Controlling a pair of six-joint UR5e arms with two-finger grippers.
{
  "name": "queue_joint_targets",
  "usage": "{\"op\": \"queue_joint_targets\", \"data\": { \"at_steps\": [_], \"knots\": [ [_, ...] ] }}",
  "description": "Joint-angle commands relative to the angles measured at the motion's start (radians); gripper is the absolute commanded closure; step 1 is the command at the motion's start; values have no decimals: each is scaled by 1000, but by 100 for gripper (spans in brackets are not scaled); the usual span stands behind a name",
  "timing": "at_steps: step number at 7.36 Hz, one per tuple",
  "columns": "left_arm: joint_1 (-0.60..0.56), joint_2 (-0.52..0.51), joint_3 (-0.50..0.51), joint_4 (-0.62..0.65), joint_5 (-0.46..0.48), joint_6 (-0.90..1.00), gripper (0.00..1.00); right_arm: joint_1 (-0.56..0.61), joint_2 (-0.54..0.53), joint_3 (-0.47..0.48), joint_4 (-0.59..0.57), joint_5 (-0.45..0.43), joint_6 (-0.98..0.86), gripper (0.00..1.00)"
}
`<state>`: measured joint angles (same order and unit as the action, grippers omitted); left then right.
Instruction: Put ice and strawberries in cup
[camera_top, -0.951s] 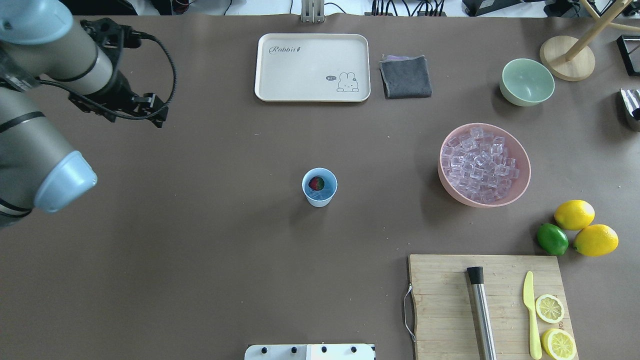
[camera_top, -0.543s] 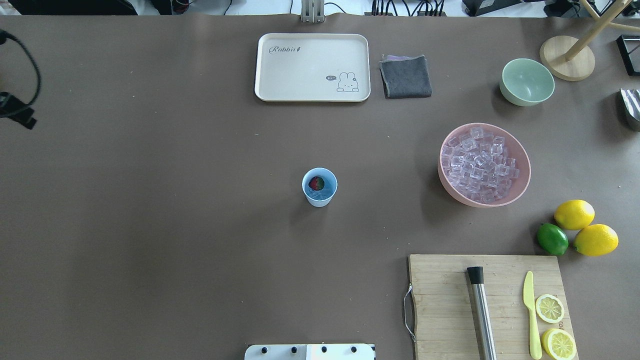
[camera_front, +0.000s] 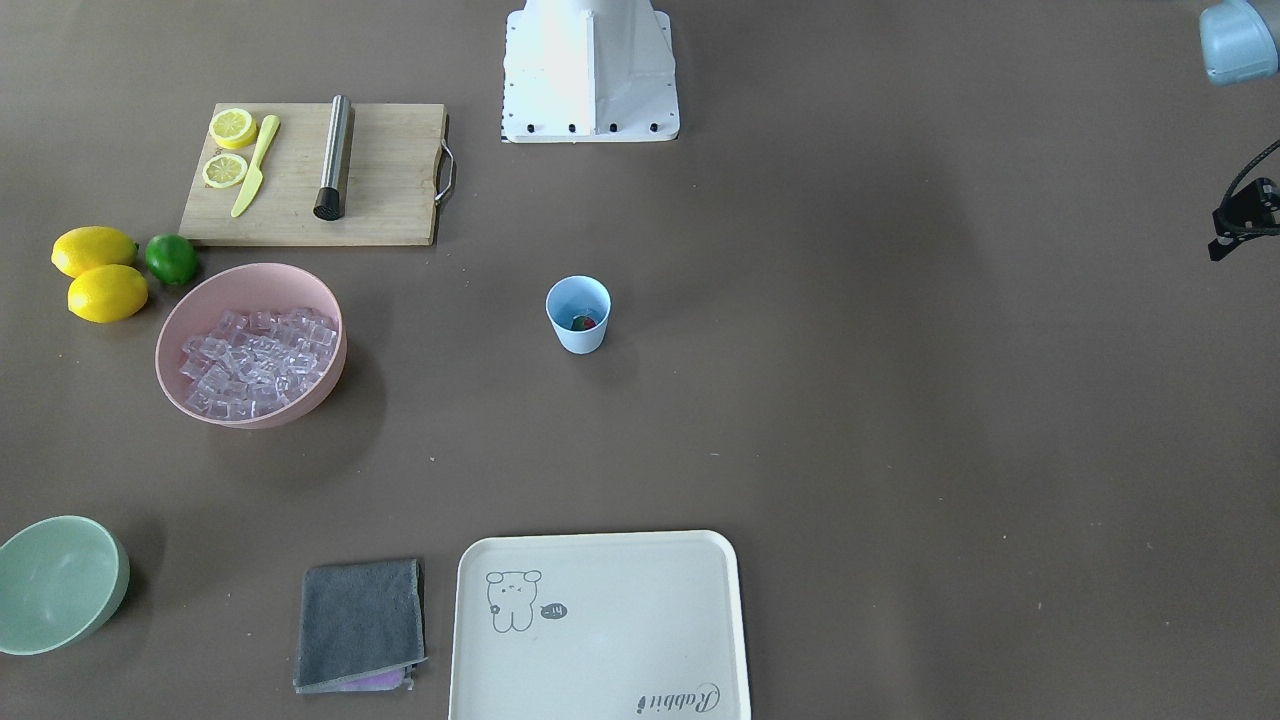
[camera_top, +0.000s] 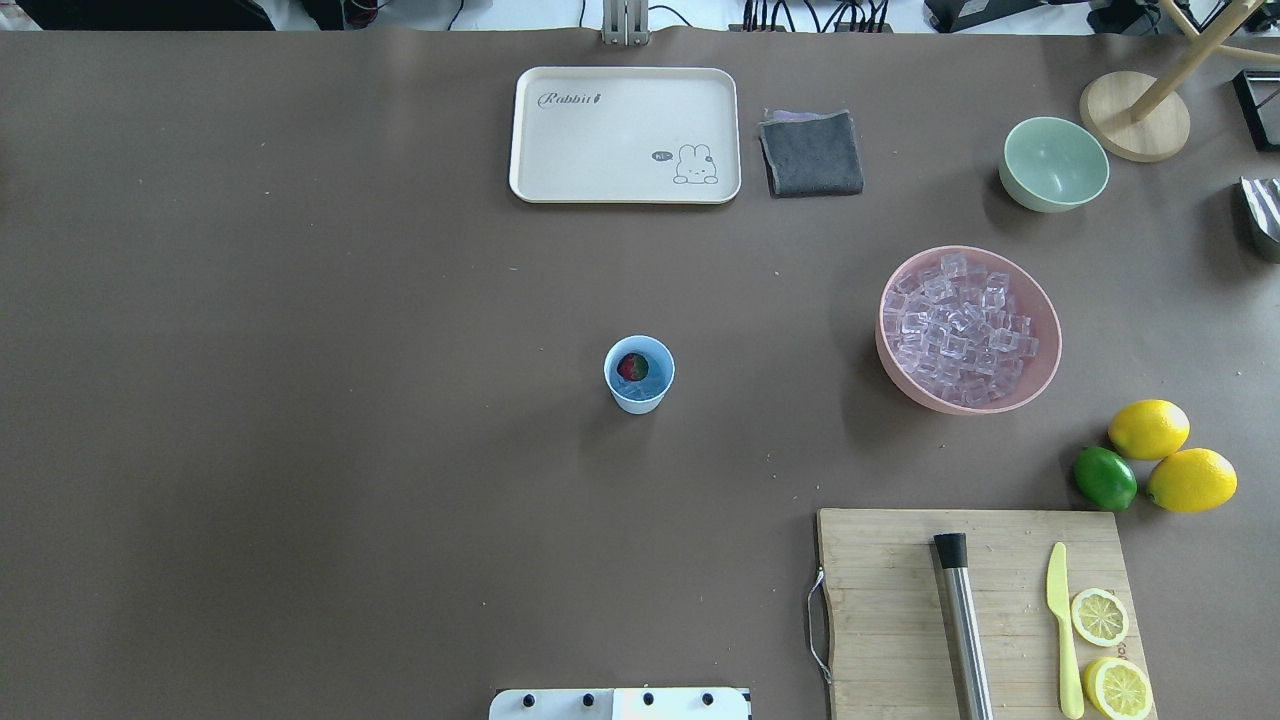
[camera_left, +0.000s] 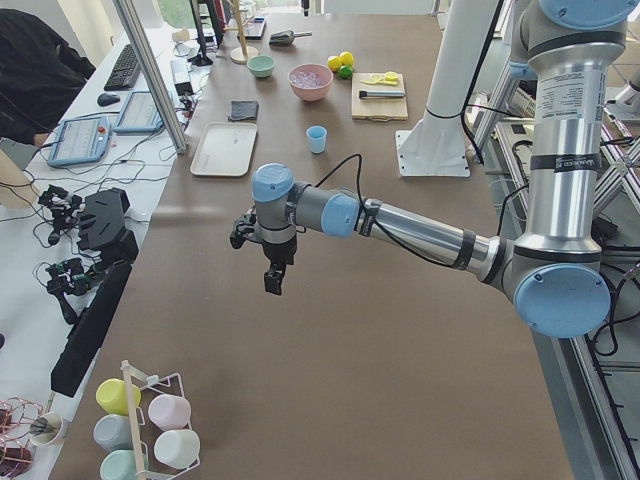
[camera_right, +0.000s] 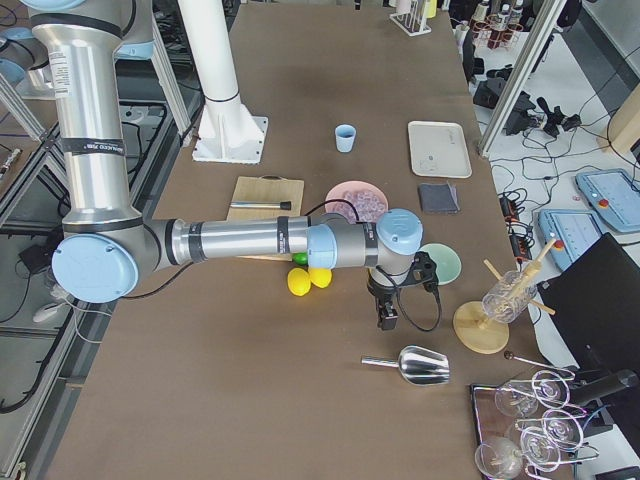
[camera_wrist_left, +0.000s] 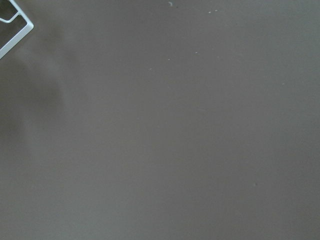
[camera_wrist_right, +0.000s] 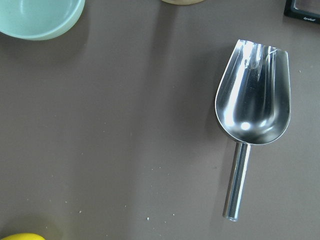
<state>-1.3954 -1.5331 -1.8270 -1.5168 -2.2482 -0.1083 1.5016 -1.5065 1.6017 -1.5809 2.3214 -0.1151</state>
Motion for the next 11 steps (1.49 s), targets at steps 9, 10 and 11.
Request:
{"op": "queue_joint_targets", "data": {
  "at_steps": [9,10,11],
  "knots": [
    [-207,156,3,-112,-122,203,3,-34,40,3,-24,-10,-2,0],
    [-209,156,2,-112,-122,203,3,-34,39,3,-24,-11,-2,0],
    [-208,157,2,-112,-122,203,3,-34,38,3,-24,-11,-2,0]
  ]
}}
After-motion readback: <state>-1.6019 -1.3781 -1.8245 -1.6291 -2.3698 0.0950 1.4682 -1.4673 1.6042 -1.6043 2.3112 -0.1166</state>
